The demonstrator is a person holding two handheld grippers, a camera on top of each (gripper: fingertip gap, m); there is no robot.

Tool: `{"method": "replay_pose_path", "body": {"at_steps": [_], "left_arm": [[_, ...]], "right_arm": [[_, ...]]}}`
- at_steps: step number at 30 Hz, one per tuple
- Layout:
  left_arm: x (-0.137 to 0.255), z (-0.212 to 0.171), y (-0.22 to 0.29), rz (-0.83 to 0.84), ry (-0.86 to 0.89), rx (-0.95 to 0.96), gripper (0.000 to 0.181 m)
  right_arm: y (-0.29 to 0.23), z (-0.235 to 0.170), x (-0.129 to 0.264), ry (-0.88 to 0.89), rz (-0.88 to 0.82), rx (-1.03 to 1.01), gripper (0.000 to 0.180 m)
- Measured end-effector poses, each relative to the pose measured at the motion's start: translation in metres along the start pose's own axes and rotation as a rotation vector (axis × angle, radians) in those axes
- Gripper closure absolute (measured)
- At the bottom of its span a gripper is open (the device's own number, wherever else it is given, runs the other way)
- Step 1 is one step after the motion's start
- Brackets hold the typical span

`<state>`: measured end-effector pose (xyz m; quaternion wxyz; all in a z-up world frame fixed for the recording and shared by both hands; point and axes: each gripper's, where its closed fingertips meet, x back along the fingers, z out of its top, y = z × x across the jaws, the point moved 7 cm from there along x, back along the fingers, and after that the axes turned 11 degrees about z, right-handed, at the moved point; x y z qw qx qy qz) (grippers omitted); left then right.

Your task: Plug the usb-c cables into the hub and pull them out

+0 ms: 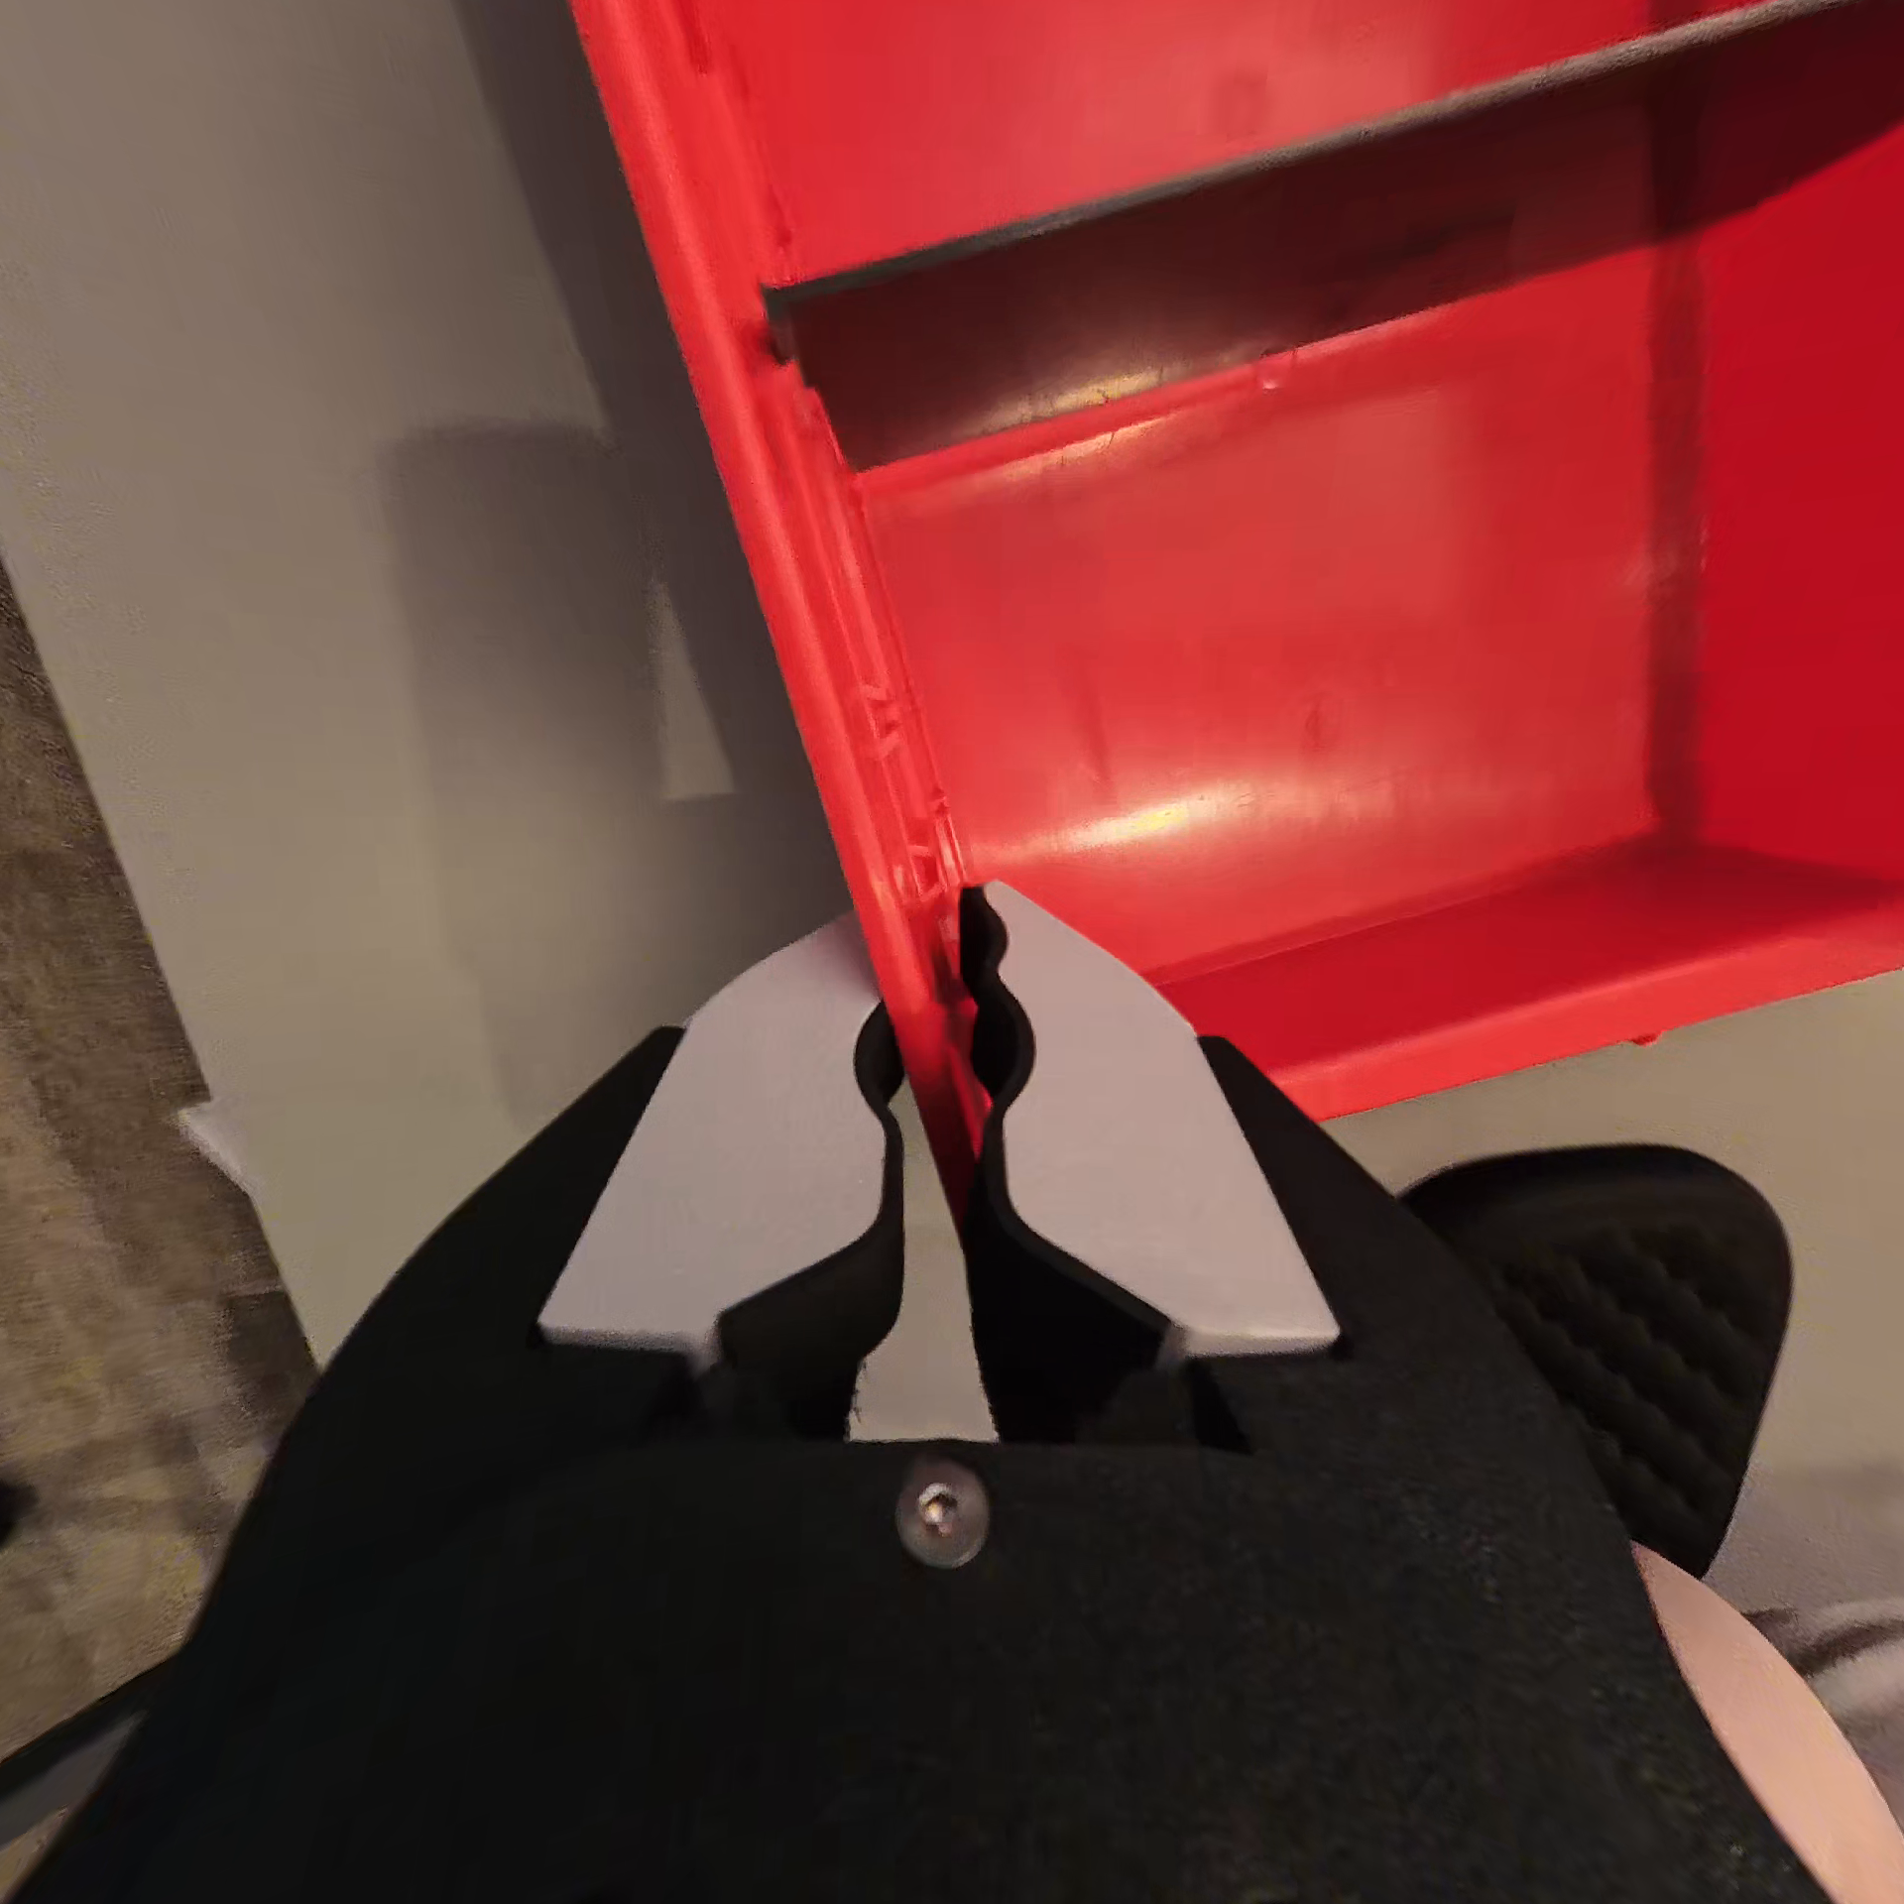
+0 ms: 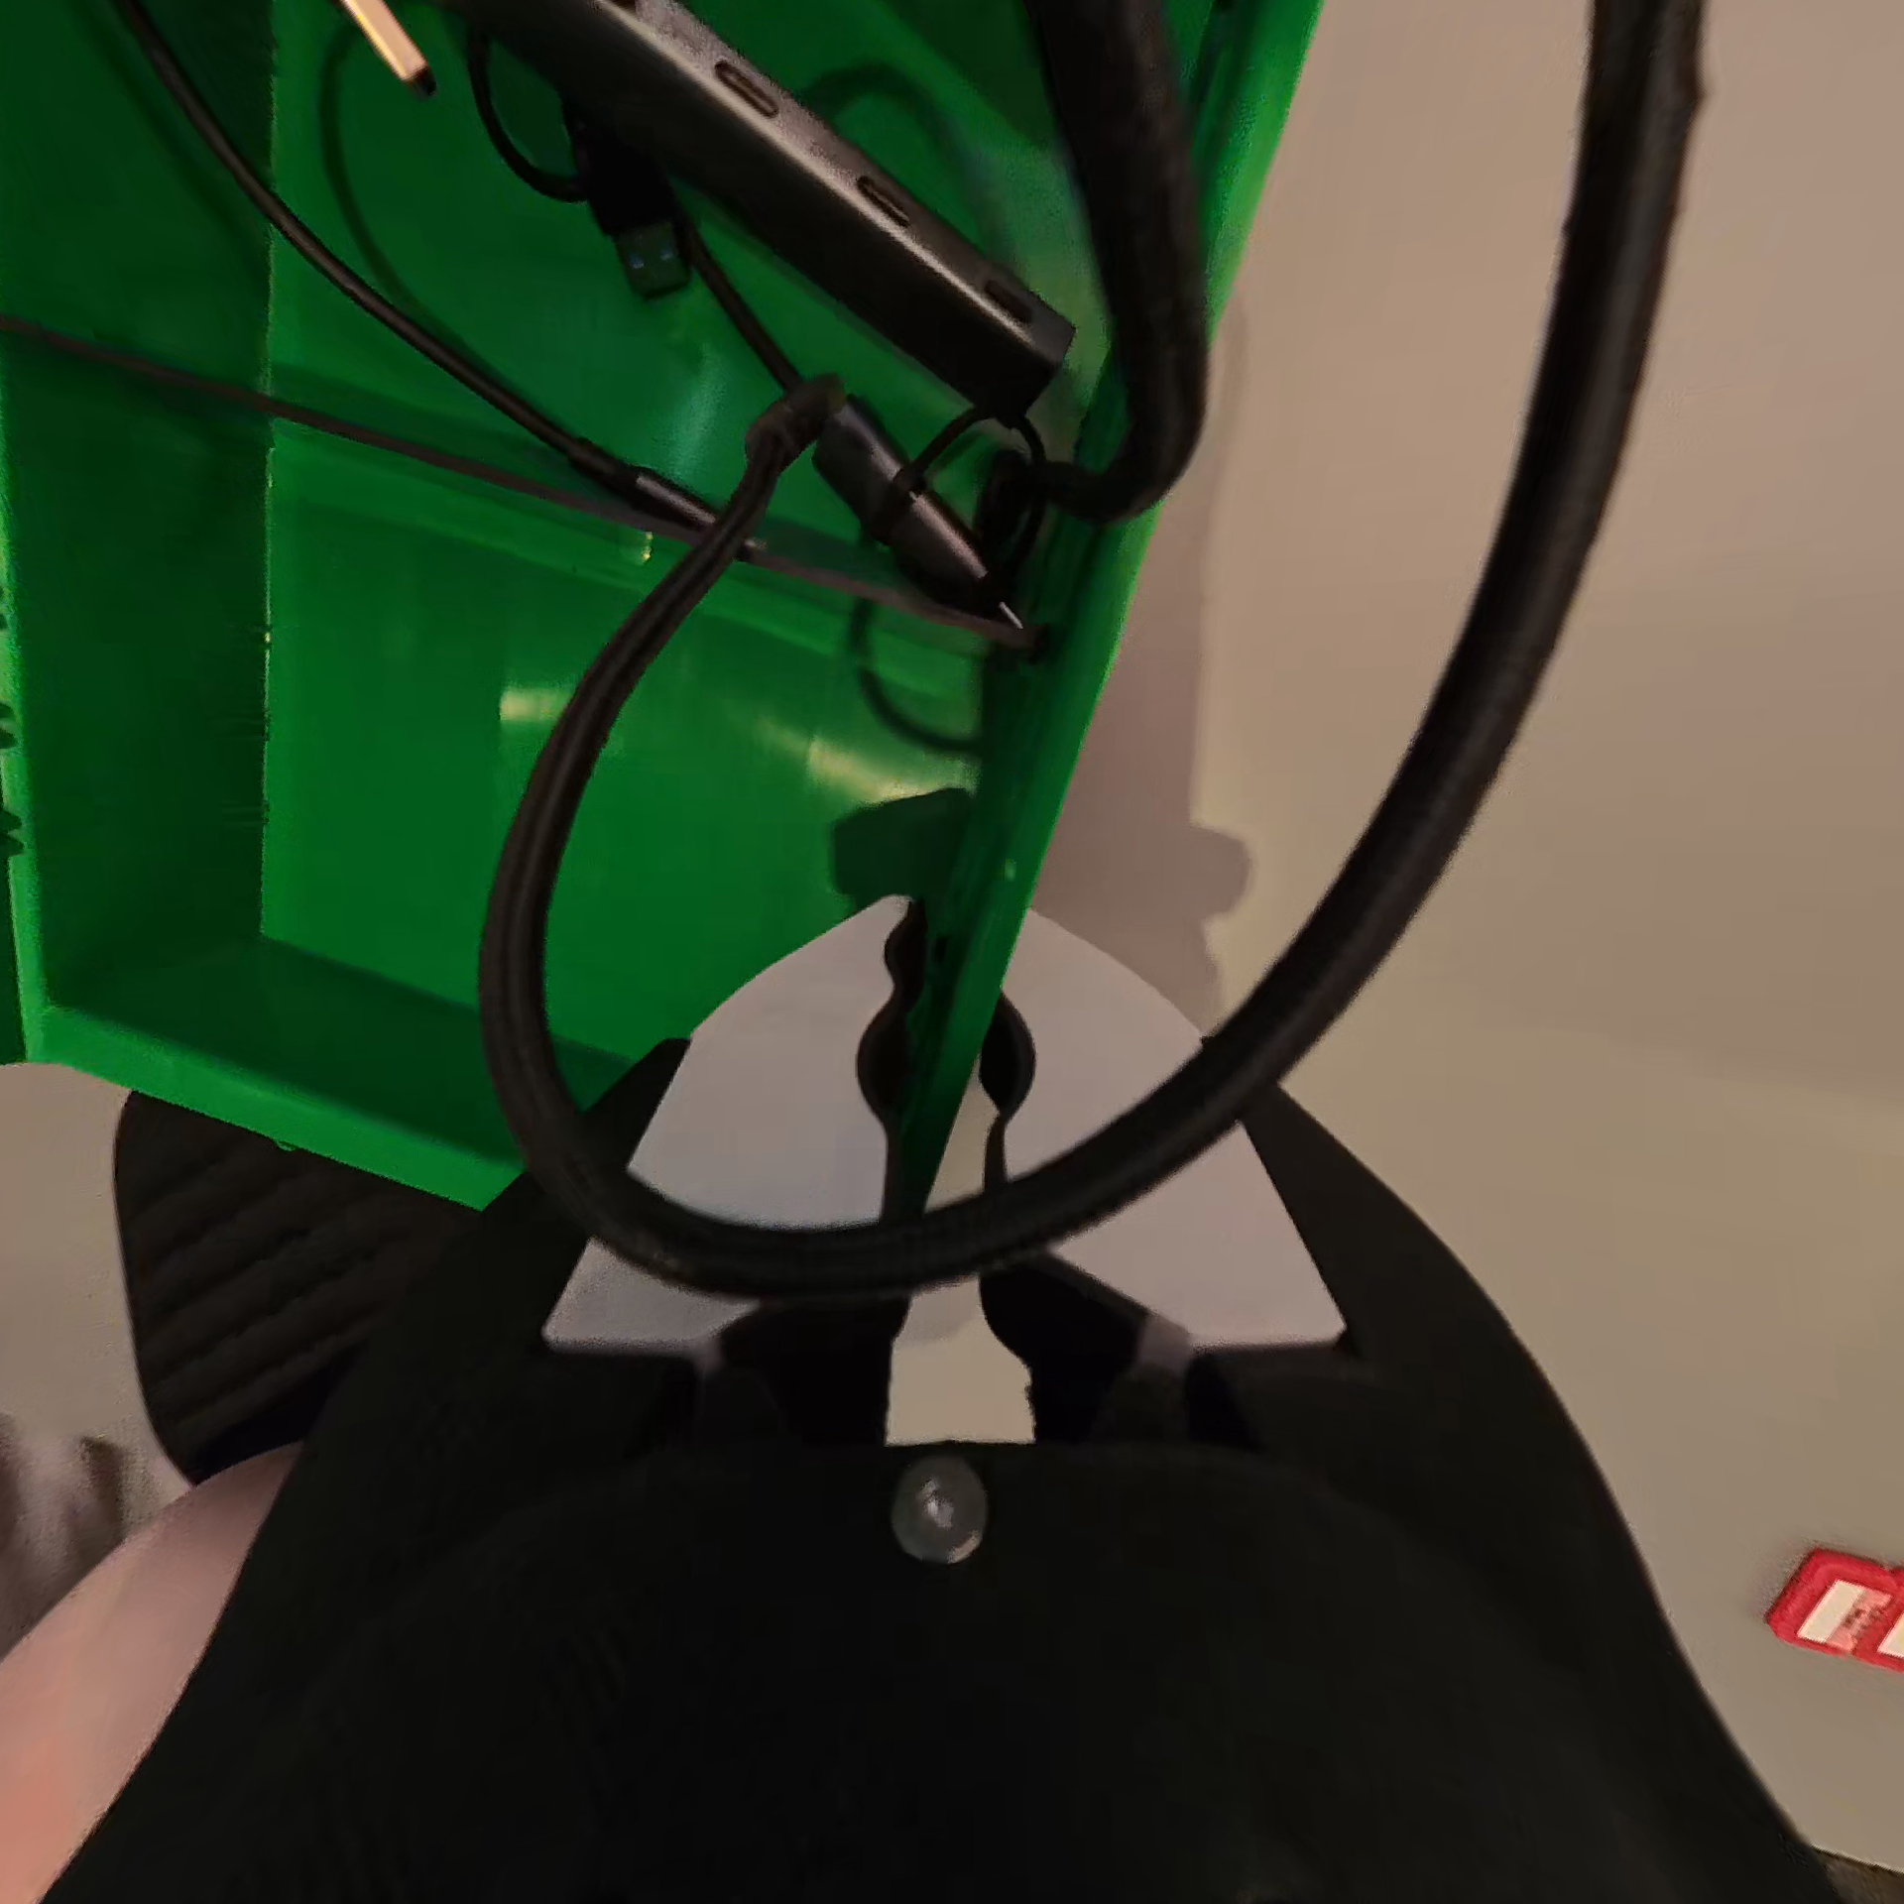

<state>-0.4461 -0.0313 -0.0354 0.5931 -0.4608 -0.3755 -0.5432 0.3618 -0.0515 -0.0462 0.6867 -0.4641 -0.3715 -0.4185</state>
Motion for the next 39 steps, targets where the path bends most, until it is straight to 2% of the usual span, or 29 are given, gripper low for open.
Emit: {"method": "replay_pose_path", "body": {"at_steps": [1, 7, 13, 18, 23, 28, 31, 34, 36, 37, 39], "left_arm": [[-0.001, 0.005, 0.008, 0.014, -0.012, -0.036, 0.174], [0.0, 0.024, 0.063, -0.018, -0.1, -0.178, 0.175], [0.008, 0.023, 0.119, -0.036, -0.23, -0.279, 0.174], [0.014, 0.016, 0.151, -0.025, -0.289, -0.371, 0.171], [0.021, 0.001, 0.172, -0.1, -0.352, -0.46, 0.163], [0.035, -0.007, 0.165, -0.157, -0.344, -0.434, 0.167], [0.053, -0.008, 0.157, -0.178, -0.245, -0.408, 0.164], [0.072, -0.008, 0.149, -0.17, -0.125, -0.399, 0.163], [0.083, -0.007, 0.147, -0.158, -0.047, -0.404, 0.163], [0.088, -0.006, 0.146, -0.156, -0.011, -0.407, 0.163], [0.096, -0.006, 0.148, -0.164, 0.041, -0.413, 0.163]], "right_arm": [[-0.006, 0.004, -0.003, -0.021, 0.005, 0.015, 0.171], [-0.049, 0.023, -0.022, -0.172, -0.007, 0.064, 0.172], [-0.096, 0.036, -0.041, -0.28, -0.023, 0.063, 0.167], [-0.132, 0.05, -0.059, -0.299, -0.065, 0.142, 0.159], [-0.158, 0.057, -0.066, -0.281, 0.029, 0.19, 0.145], [-0.156, 0.047, -0.023, -0.093, 0.066, 0.087, 0.141], [-0.184, 0.044, 0.016, 0.162, 0.134, 0.084, 0.143], [-0.268, 0.056, 0.035, 0.508, 0.362, 0.356, 0.141], [-0.344, 0.06, 0.03, 0.728, 0.613, 0.604, 0.127], [-0.37, 0.063, 0.016, 0.744, 0.651, 0.659, 0.125], [-0.393, 0.079, -0.028, 0.512, 0.473, 0.643, 0.112]]}}
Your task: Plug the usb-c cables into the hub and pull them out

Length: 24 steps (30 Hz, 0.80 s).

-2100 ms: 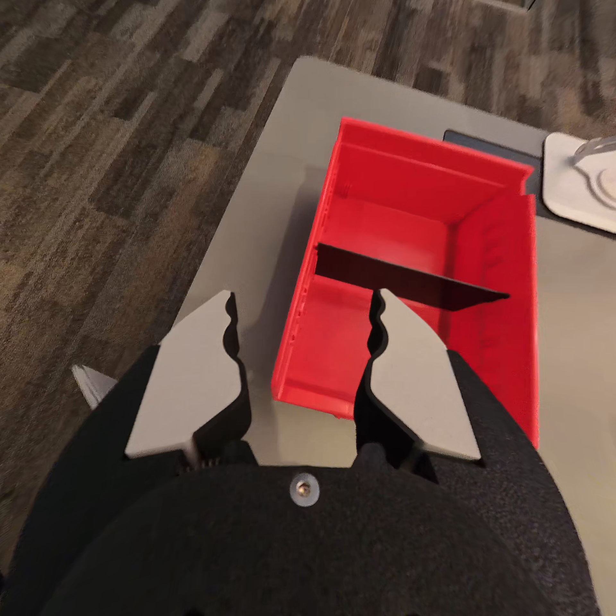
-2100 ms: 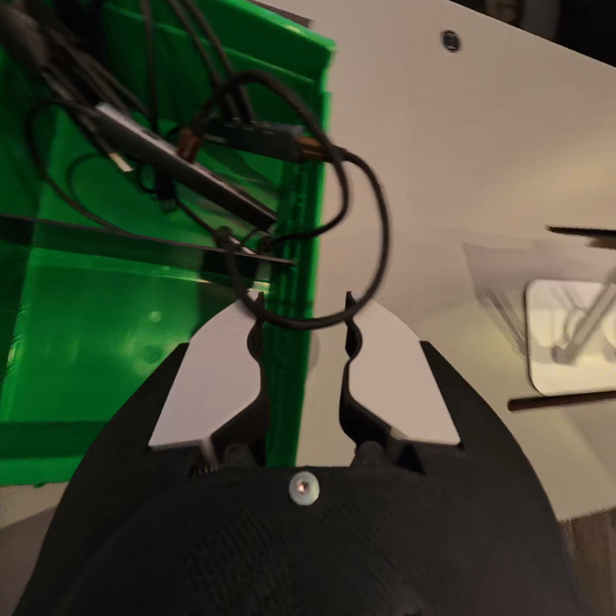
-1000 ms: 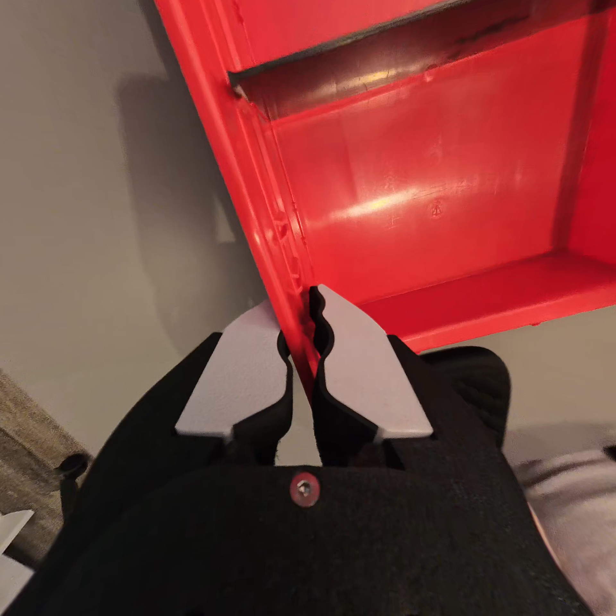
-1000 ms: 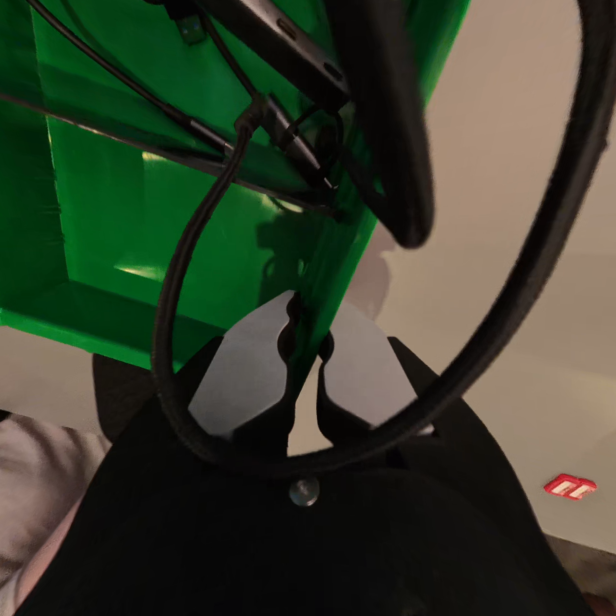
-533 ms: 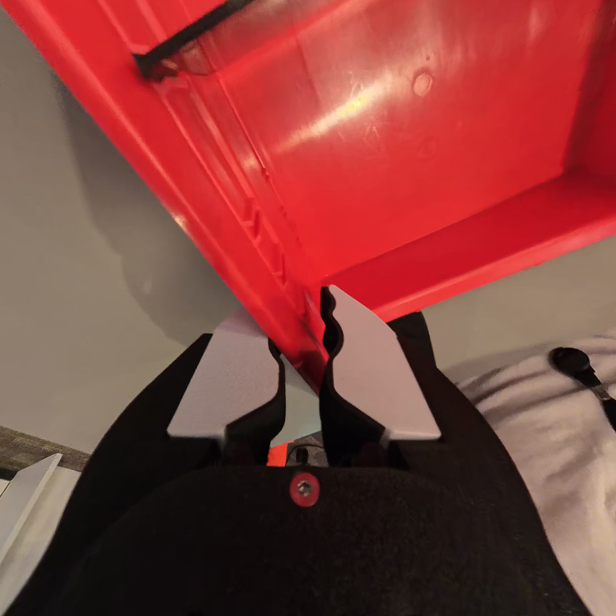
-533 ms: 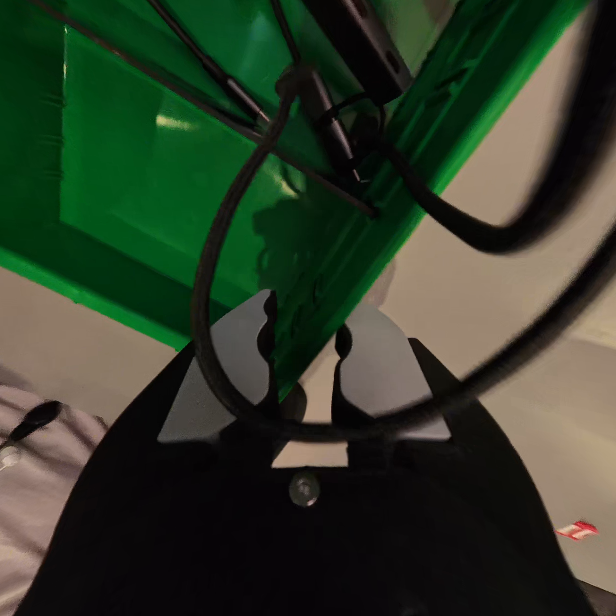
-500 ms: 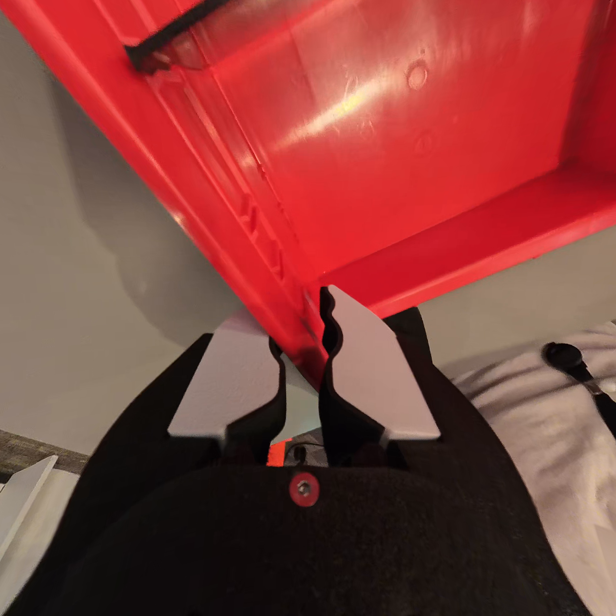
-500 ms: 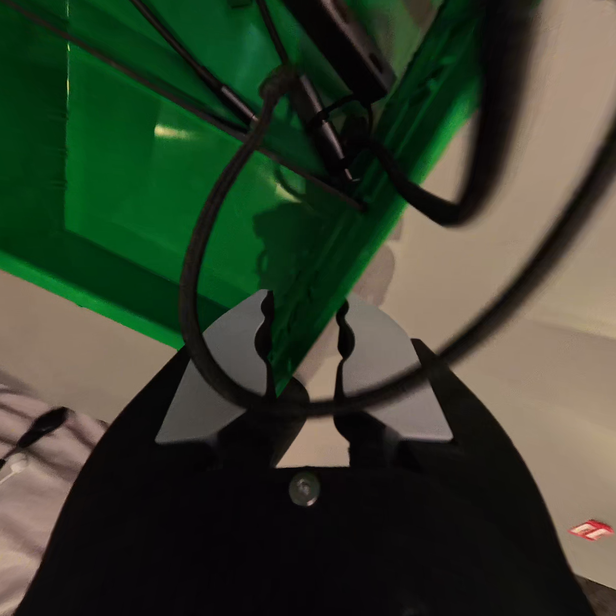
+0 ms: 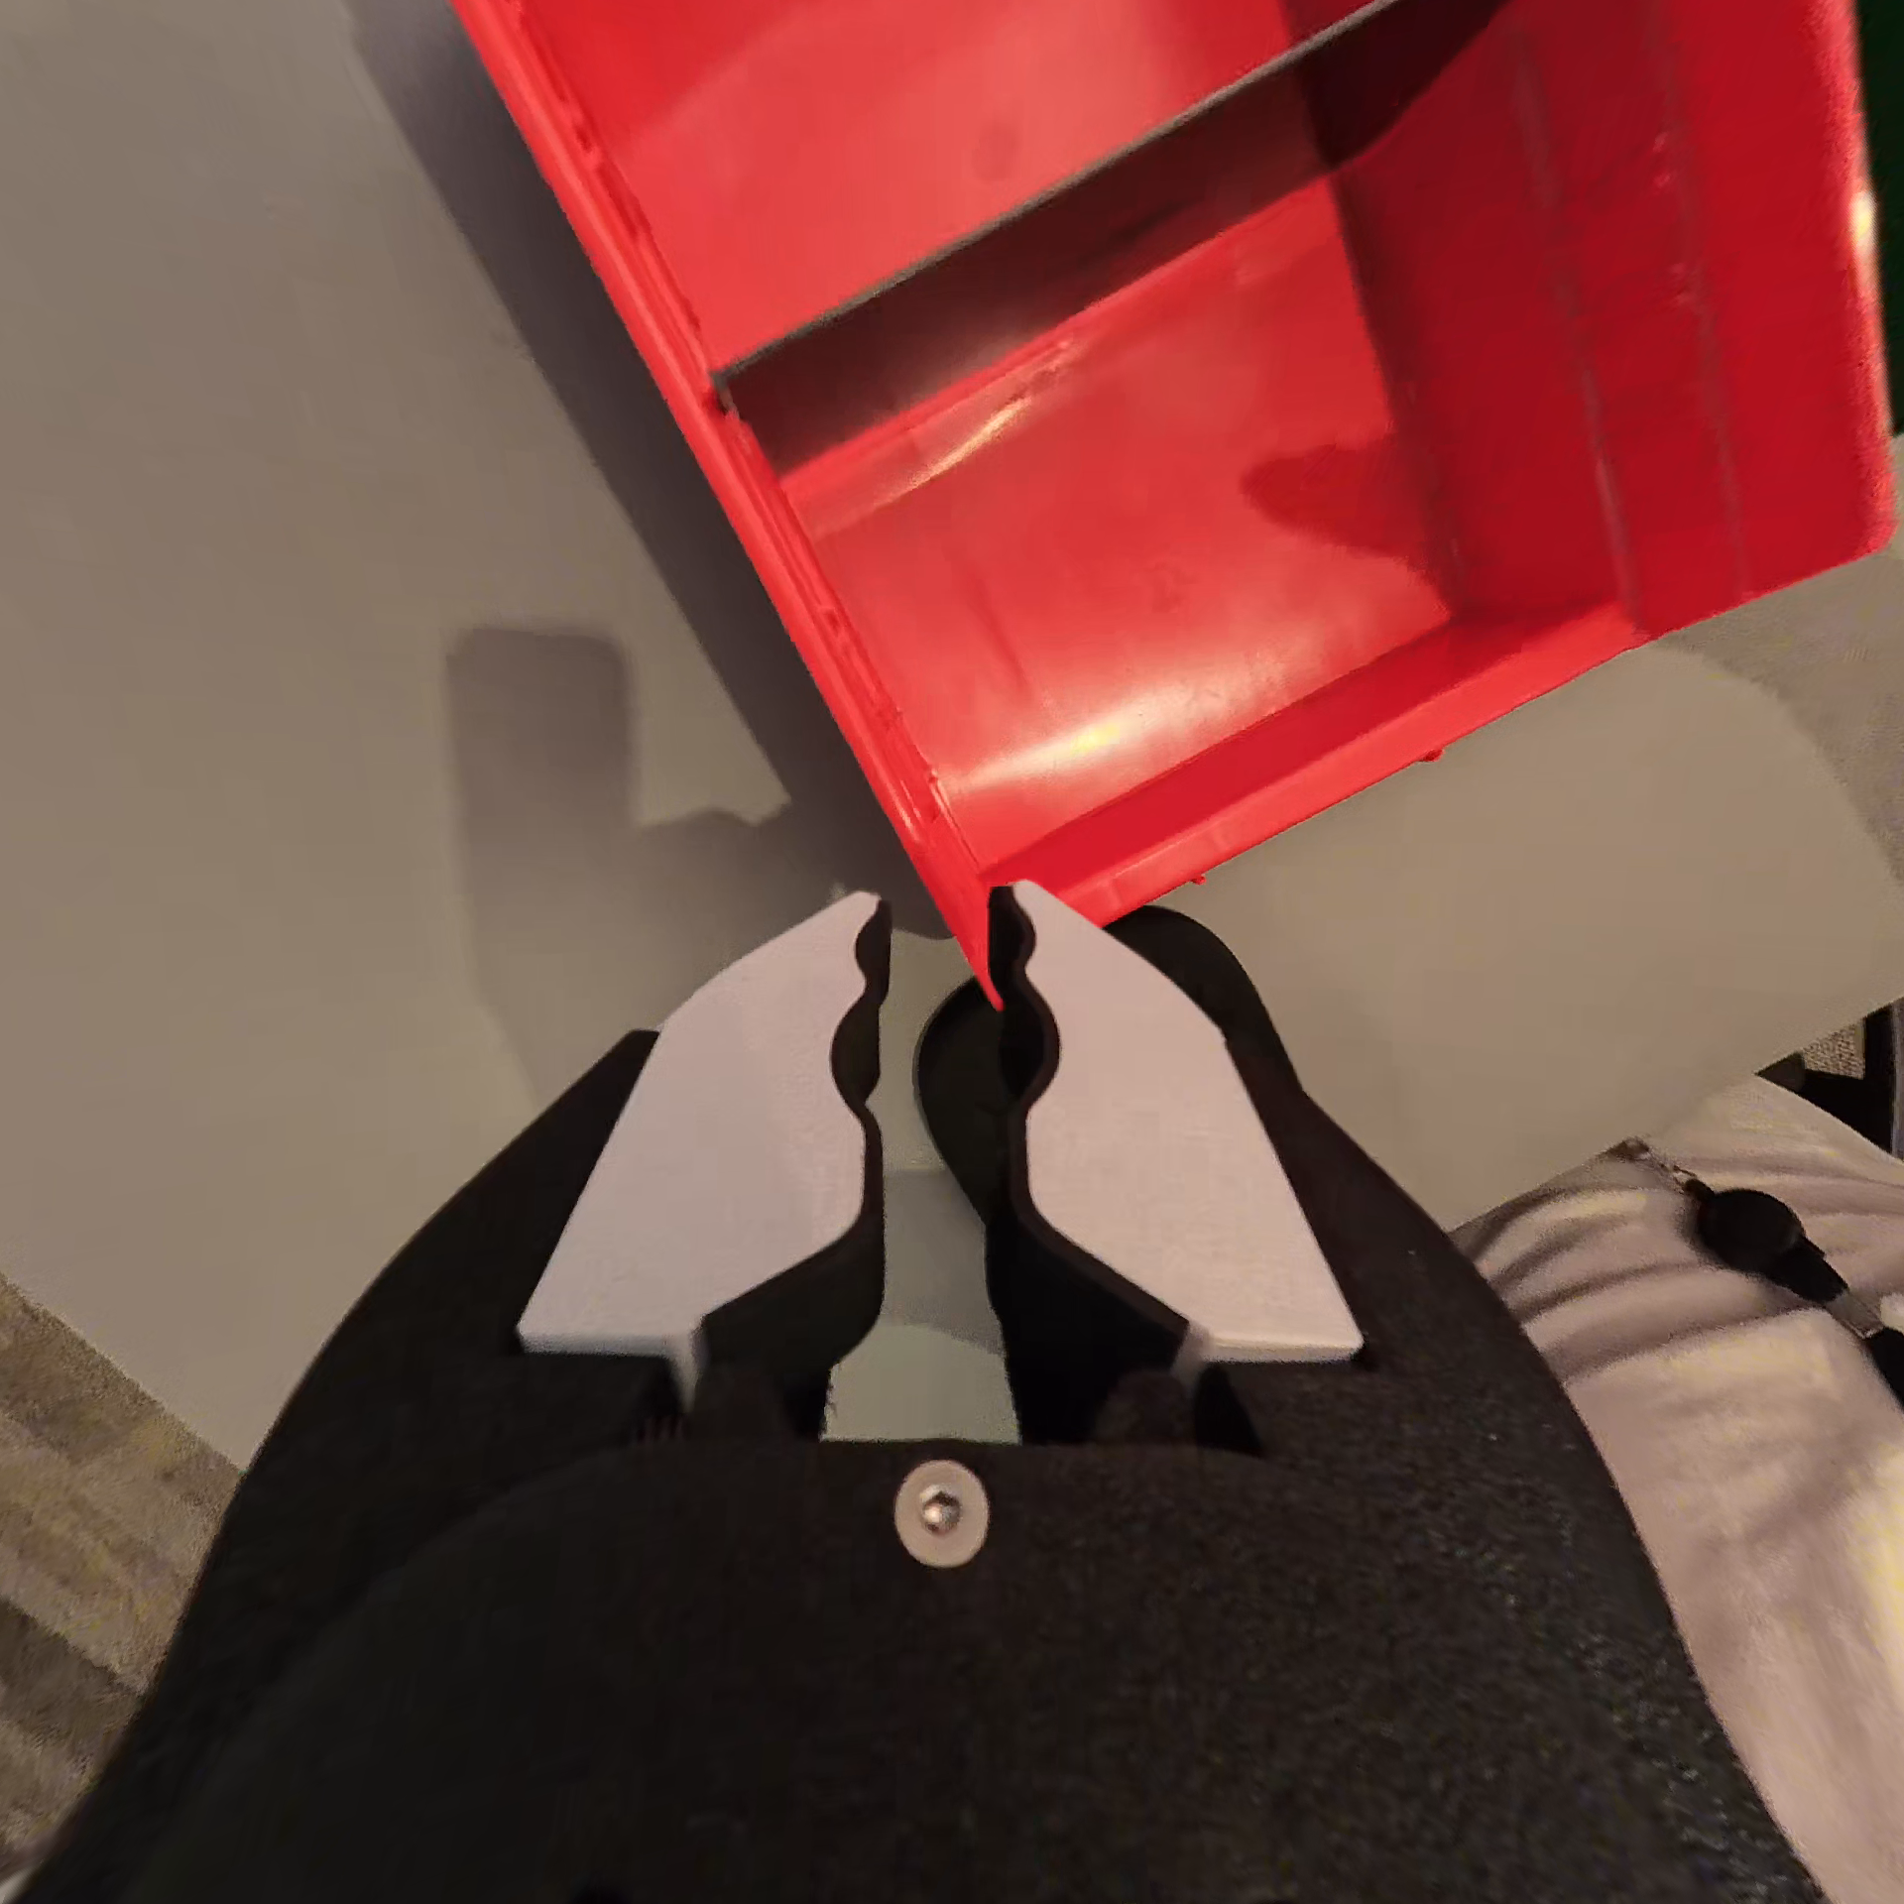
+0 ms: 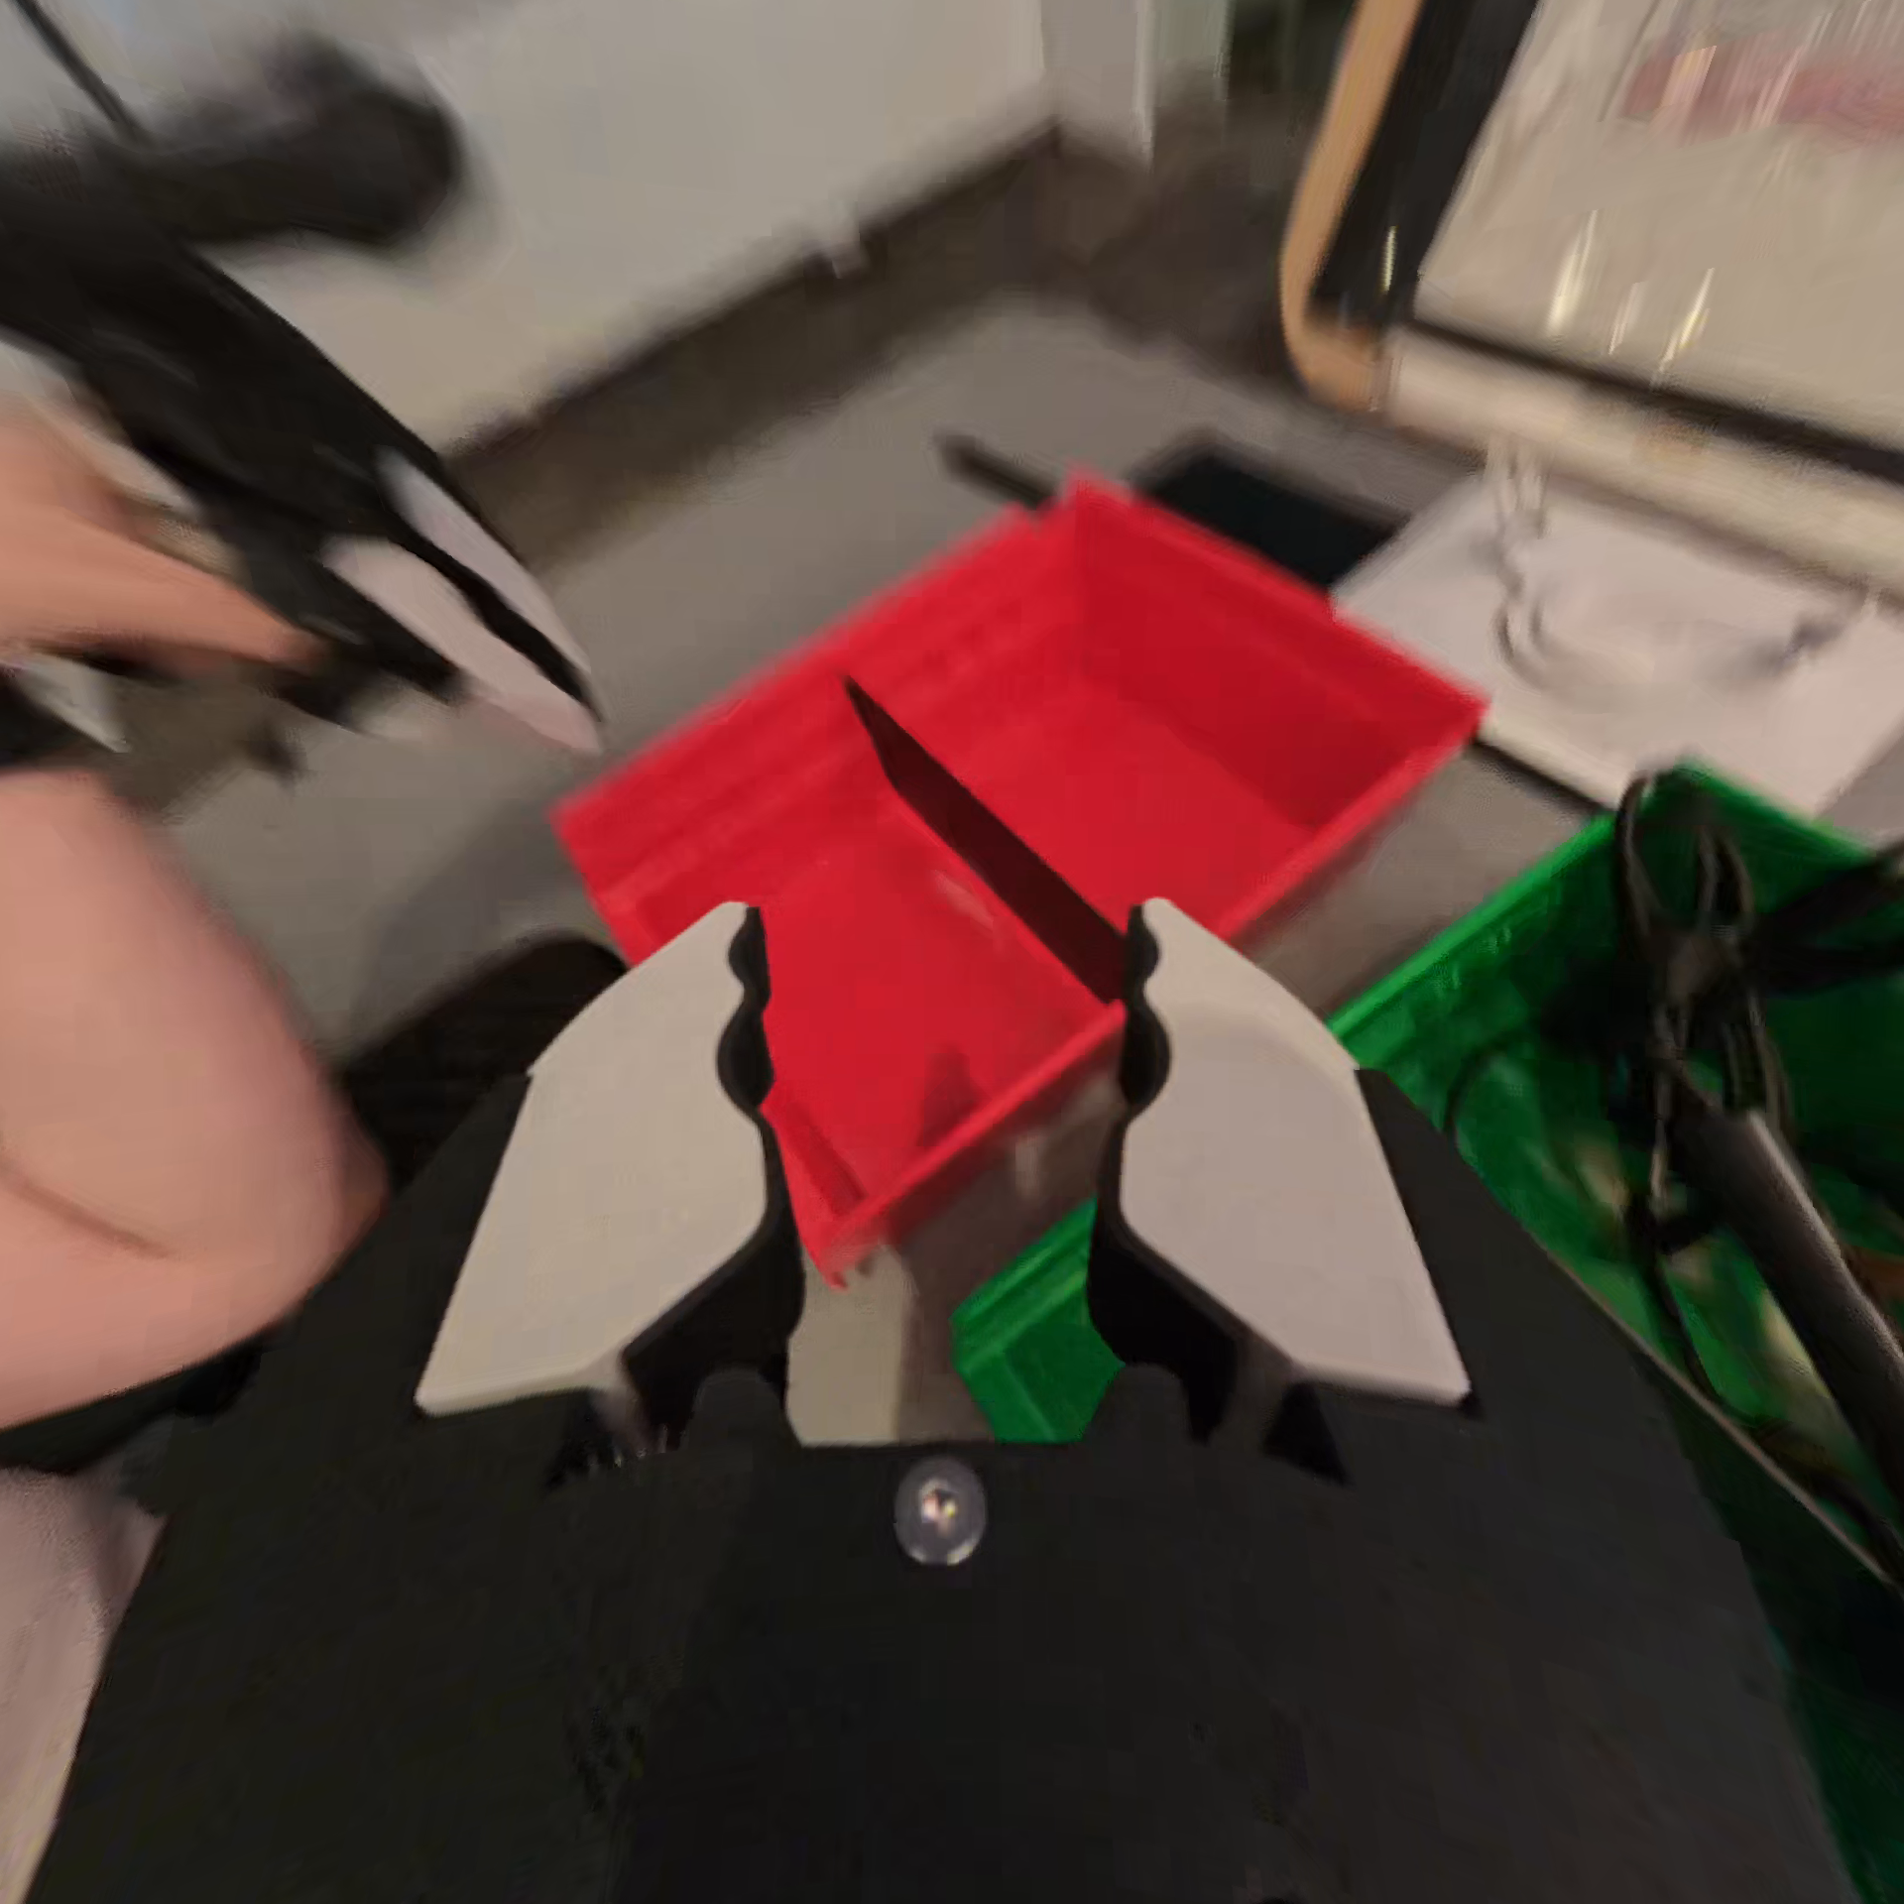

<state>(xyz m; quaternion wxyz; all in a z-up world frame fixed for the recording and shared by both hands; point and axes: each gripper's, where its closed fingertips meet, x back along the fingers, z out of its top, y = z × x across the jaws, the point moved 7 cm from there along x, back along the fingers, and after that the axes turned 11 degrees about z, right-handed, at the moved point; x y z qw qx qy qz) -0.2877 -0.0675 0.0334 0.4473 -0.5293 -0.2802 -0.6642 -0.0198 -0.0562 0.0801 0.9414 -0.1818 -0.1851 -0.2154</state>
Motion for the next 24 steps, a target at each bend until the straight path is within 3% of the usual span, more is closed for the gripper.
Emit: {"method": "replay_pose_path", "body": {"at_steps": [4, 8, 11, 16, 24], "left_arm": [[0.006, 0.001, 0.008, -0.012, 0.048, -0.065, 0.163], [0.007, 0.004, 0.015, -0.03, 0.064, -0.119, 0.163], [0.008, 0.009, 0.02, -0.054, 0.092, -0.15, 0.164], [0.011, 0.012, 0.026, -0.082, 0.125, -0.197, 0.165], [0.018, 0.014, 0.029, -0.111, 0.18, -0.228, 0.167]], "right_arm": [[0.032, -0.02, -0.059, -0.333, -0.166, -0.191, 0.135], [0.048, -0.043, -0.078, -0.592, -0.296, -0.315, 0.13], [0.048, -0.048, -0.093, -0.602, -0.27, -0.465, 0.135], [0.059, -0.052, -0.108, -0.601, -0.372, -0.618, 0.137], [0.068, -0.057, -0.126, -0.637, -0.552, -0.524, 0.14]]}}
